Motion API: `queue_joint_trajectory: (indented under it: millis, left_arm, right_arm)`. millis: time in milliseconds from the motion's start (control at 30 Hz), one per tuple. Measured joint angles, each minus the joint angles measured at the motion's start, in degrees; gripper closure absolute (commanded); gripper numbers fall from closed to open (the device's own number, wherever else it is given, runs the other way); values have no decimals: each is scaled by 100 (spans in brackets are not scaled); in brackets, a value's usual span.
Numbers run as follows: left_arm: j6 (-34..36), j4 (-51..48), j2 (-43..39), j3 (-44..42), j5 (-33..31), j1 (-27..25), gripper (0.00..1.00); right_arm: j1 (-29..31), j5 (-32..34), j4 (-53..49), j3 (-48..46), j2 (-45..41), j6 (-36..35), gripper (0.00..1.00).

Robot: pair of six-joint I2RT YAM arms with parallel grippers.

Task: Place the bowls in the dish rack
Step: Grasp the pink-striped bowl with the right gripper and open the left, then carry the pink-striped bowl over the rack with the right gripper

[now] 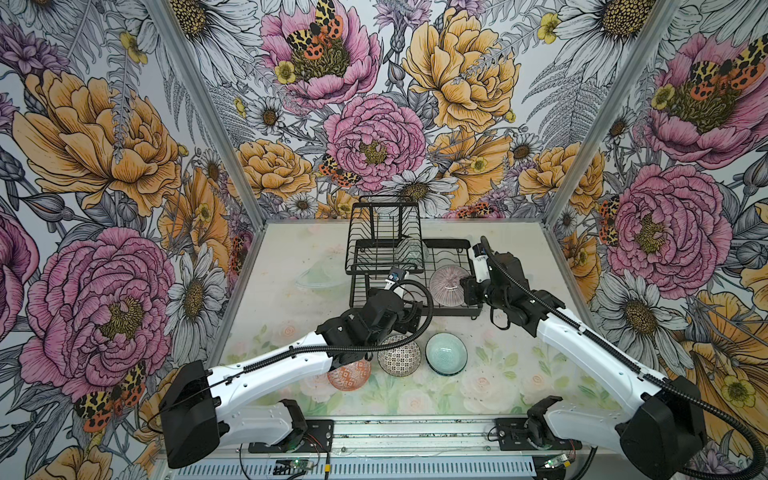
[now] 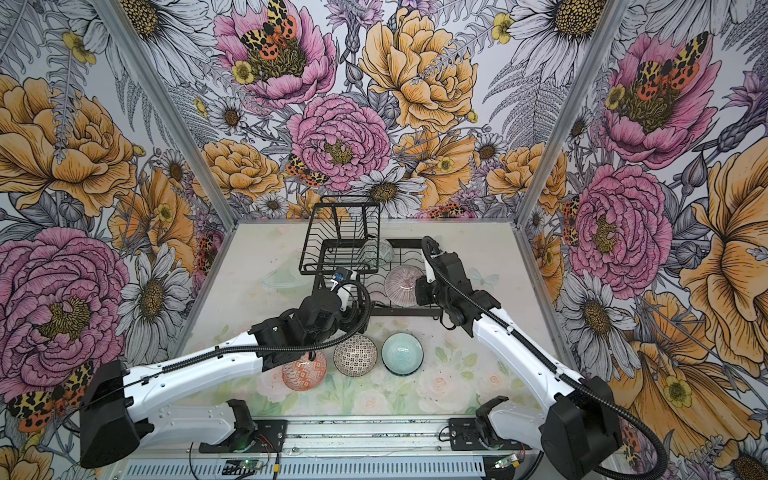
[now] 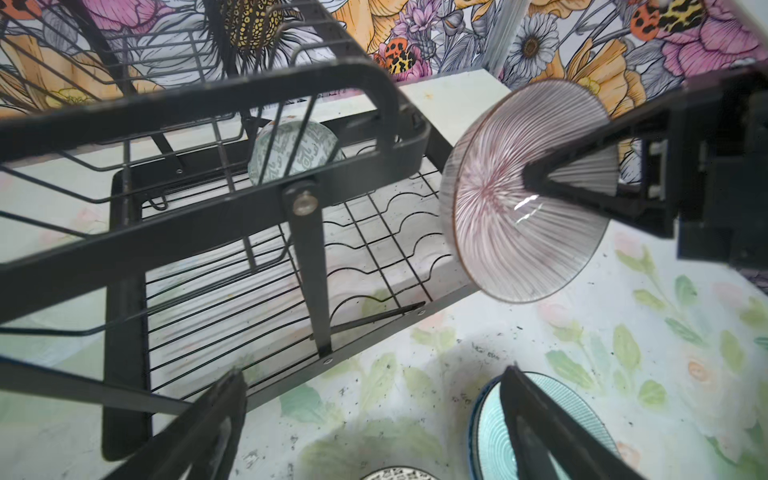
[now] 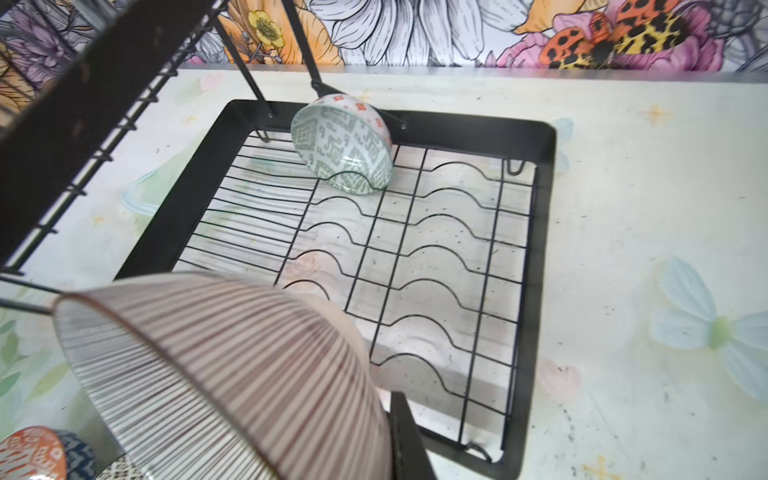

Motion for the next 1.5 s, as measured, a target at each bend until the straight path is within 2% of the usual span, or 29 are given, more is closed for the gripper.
queue_joint_trajectory:
  millis: [200,333,533,767,1067,1267,1500]
  left_arm:
    - [46,-439,-177,-2,291,308,1]
    - [44,-503,-341,-2,398,339,1]
    - [68,-498,-553,-48,479,411,1]
    - [63,-501,-546,-26,595,498,1]
    - [70,-538,-553,52,754,496,1]
    - [59,-588,-715,52,752,457,1]
    - [59,-605,-796,46,752,417,1]
  right_arm:
    - [-404,485,-22,614,503,-1222,100]
    - [-439,903,474,769,868,-2295,100]
    - [-479,1279,2378,216,1145,-3895,100]
    - [-599,1318,4433,186,2450,-5278,100]
    - [-815,1220,6116,466,3853,-6175,100]
    - [-852,1200,6942,695,4221,-6629,100]
    - [-850,1182,7429,820,4485,-6990,100]
